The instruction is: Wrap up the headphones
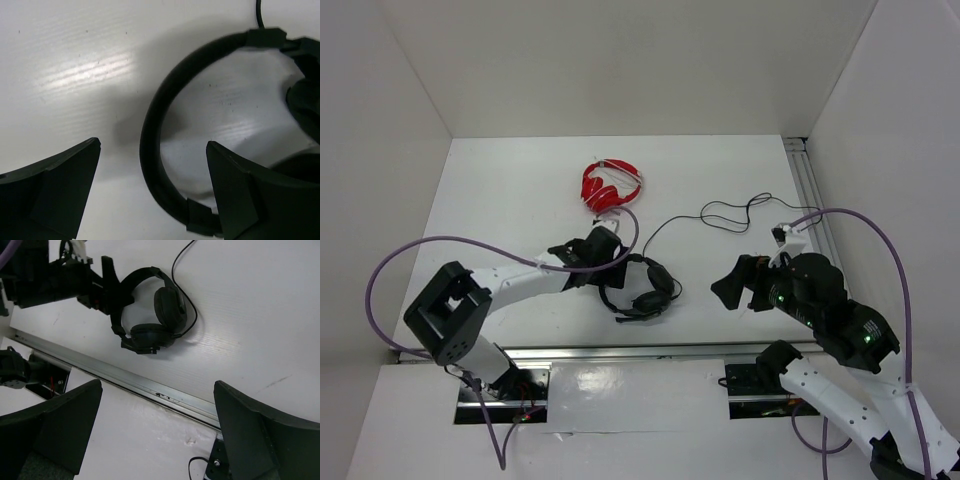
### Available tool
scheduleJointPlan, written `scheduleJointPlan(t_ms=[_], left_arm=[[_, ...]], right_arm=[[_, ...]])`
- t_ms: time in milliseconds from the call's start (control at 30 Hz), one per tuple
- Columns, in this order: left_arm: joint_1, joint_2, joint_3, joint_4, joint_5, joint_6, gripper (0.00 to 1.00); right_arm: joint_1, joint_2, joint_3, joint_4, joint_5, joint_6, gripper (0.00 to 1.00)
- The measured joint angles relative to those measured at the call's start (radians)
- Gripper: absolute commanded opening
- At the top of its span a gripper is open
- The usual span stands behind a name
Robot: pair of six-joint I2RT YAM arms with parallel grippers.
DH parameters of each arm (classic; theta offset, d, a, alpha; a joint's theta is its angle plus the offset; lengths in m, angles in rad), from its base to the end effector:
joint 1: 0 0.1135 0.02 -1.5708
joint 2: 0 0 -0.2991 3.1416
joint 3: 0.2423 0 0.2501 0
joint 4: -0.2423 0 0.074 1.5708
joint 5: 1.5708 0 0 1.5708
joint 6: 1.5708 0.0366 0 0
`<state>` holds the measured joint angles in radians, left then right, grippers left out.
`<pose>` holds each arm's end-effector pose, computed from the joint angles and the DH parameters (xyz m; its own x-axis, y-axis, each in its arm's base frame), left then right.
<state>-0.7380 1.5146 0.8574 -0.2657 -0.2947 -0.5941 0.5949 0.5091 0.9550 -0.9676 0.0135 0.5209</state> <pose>0.2275 -0.1926 0.2244 -0.7766 -0.0177 -0.6297 0.0958 0.9846 -0.1459 0.0399 0.0264 0.3630 -0.6321 0.1732 -0.7553 -0.2722 0.8630 0.4256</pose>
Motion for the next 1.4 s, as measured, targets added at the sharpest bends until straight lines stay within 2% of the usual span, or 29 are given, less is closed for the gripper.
scheduleJointPlan(t_ms=[167,233,367,400,500,600,733,867,1000,1067,1167,1267,1400], left_arm=[[0.062,0.136,0.040,0.092,0.052,0.099,1.00],[0.071,0.187,0.072,0.126,0.041,0.144,0.95],[0.082,0.230,0.100,0.196,0.068,0.180,0.73],[0.082,0.233,0.101,0.208,0.074,0.182,0.60],[0.082,0.234,0.097,0.226,0.098,0.192,0.60],[0.082,0.208,0.065,0.243,0.110,0.190,0.70],[0.082,0.143,0.003,0.225,0.127,0.173,0.75],[0.082,0.132,0.000,0.197,0.130,0.165,0.75],[0.082,0.132,0.000,0.195,0.129,0.158,0.68],[0.086,0.136,0.003,0.192,0.127,0.149,0.54],[0.092,0.158,0.026,0.190,0.126,0.136,0.21],[0.096,0.166,0.038,0.174,0.135,0.137,0.02],[0.090,0.155,0.045,0.124,0.119,0.087,0.00]], right_arm=[[0.000,0.000,0.000,0.014,-0.031,-0.022,1.00],[-0.001,0.000,0.000,0.016,-0.040,-0.029,1.00],[-0.008,-0.002,0.000,0.018,-0.056,-0.039,1.00],[-0.009,-0.003,0.000,0.018,-0.056,-0.040,1.00],[-0.009,-0.007,0.000,0.018,-0.060,-0.043,1.00],[-0.009,-0.008,0.000,0.019,-0.063,-0.048,1.00],[-0.009,-0.009,0.000,0.024,-0.072,-0.048,1.00],[-0.010,-0.009,0.000,0.031,-0.080,-0.048,1.00],[-0.010,-0.008,0.000,0.032,-0.082,-0.048,1.00],[-0.010,-0.008,0.000,0.032,-0.082,-0.048,1.00],[-0.010,-0.008,0.001,0.032,-0.081,-0.048,1.00],[-0.010,-0.009,0.002,0.031,-0.081,-0.048,1.00],[-0.010,-0.009,0.008,0.032,-0.081,-0.048,1.00]])
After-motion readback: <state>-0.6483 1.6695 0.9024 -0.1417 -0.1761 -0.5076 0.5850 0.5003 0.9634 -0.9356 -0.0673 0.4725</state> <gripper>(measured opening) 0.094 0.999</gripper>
